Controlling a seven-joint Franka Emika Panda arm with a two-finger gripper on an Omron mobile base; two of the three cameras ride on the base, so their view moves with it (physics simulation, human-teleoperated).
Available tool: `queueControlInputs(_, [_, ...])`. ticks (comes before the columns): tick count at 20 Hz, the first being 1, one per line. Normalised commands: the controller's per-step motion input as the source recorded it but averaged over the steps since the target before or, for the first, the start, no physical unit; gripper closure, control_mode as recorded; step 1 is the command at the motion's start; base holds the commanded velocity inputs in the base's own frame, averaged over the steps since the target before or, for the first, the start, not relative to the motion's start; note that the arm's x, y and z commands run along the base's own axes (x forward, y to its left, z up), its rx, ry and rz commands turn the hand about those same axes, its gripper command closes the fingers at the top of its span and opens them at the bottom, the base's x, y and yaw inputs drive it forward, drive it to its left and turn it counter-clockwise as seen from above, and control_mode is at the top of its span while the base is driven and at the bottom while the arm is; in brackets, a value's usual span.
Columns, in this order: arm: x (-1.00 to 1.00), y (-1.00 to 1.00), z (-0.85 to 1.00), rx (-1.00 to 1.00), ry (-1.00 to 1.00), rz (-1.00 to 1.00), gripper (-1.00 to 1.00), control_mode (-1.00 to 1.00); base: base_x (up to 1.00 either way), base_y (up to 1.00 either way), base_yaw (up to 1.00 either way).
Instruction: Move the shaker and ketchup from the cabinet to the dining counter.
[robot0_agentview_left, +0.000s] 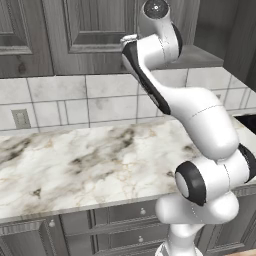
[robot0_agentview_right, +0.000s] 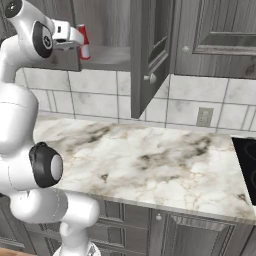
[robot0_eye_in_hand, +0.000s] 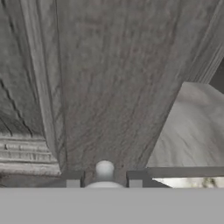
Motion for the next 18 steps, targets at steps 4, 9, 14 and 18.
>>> queueControlInputs(4, [-1.0, 0.33, 0.0, 0.01, -0.17, 0.03, 1.0, -1.0, 0.0, 0.0, 0.0])
queueControlInputs(9, [-1.0, 0.86, 0.0, 0.0, -0.2, 0.08, 1.0, -1.0, 0.0, 0.0, 0.0])
queueControlInputs(14, [-1.0, 1.0, 0.0, -0.08, -0.09, 0.05, 1.0, -1.0, 0.0, 0.0, 0.0])
queueControlInputs(18, [-0.94, 1.0, 0.0, -0.11, -0.04, 0.04, 1.0, -1.0, 0.0, 0.0, 0.0])
